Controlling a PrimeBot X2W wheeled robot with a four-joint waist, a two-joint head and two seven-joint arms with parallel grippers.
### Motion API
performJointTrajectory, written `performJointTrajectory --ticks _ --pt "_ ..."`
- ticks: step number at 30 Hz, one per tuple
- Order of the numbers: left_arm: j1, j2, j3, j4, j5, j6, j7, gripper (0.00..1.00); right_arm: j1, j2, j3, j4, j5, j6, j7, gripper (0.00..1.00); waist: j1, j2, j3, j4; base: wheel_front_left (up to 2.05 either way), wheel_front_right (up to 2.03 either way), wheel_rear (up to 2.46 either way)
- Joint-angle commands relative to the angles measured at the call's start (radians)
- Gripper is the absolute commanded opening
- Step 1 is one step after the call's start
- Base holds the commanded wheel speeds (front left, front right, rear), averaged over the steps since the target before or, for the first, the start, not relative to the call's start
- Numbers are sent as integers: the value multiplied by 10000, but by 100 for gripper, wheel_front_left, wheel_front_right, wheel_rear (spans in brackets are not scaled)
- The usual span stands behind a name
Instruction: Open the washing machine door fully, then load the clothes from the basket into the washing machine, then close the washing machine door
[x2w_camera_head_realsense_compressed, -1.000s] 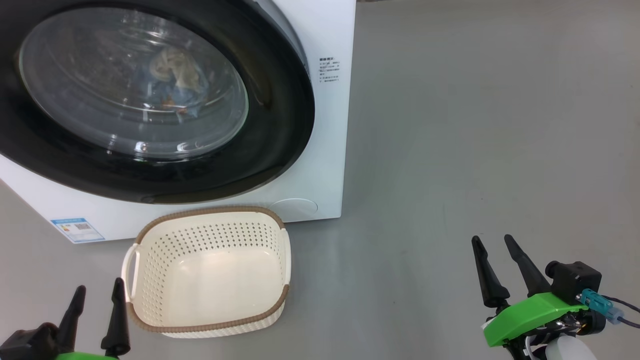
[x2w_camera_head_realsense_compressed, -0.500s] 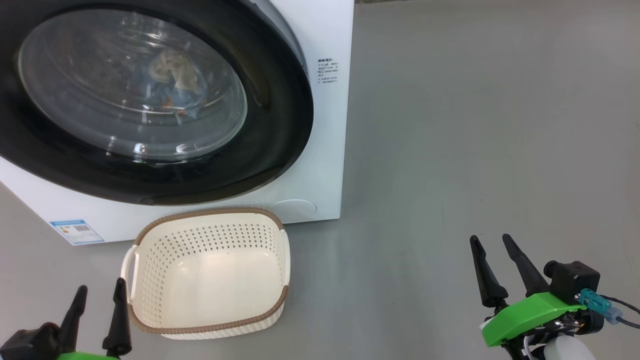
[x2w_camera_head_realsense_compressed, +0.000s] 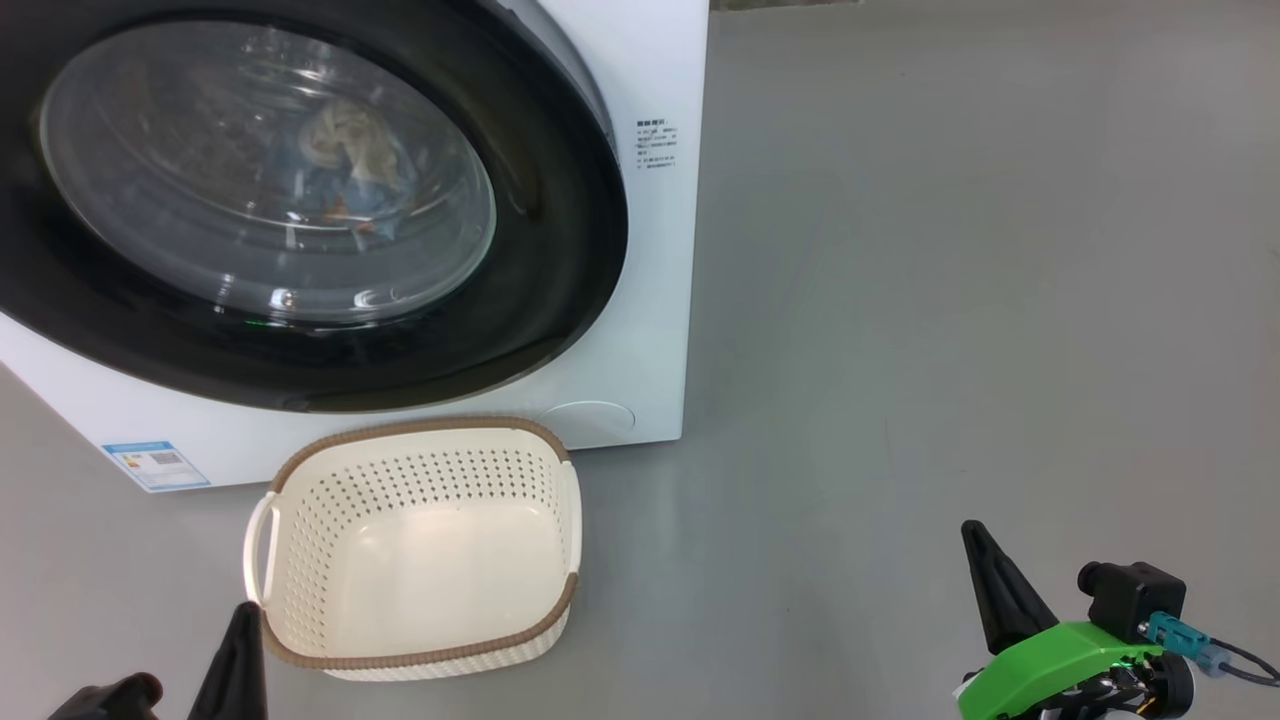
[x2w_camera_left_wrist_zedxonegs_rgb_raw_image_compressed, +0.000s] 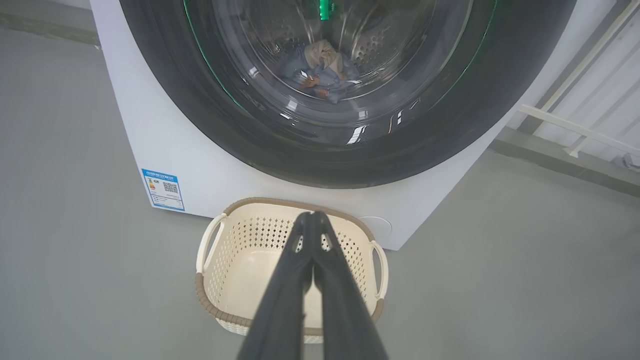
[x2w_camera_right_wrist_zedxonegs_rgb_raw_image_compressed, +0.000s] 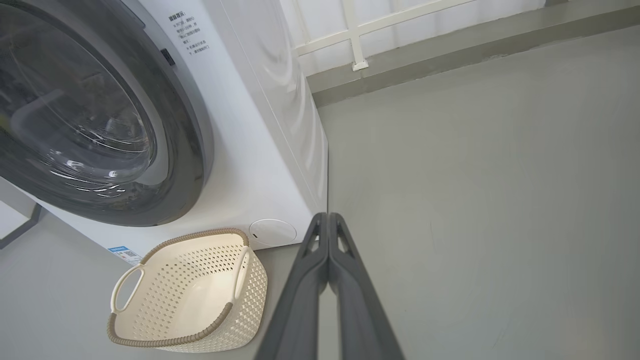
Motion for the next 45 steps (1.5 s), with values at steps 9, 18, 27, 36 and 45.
performJointTrajectory --ticks 9,18,27,36,45 --pt "-252 94 217 -241 -986 19 279 0 -165 -11 -144 -413 1119 -2 281 0 -3 -1 -50 84 0 0 0" --pt "-321 15 307 -263 -1719 18 515 0 -131 16 -230 -538 1928 -3 515 0 -3 -1 -101 151 0 0 0" --pt "-397 -74 409 -289 -2544 16 780 0 -92 46 -327 -679 2837 -4 780 0 -3 -1 -158 226 0 0 0" --pt "-472 -162 511 -316 -3366 13 1045 0 -54 76 -426 -818 3742 -5 1045 0 -3 -1 -215 301 0 0 0" --pt "-555 -260 624 -346 -4279 10 1338 0 -11 109 -536 -974 4747 -6 1341 0 -3 -1 -279 385 0 0 0"
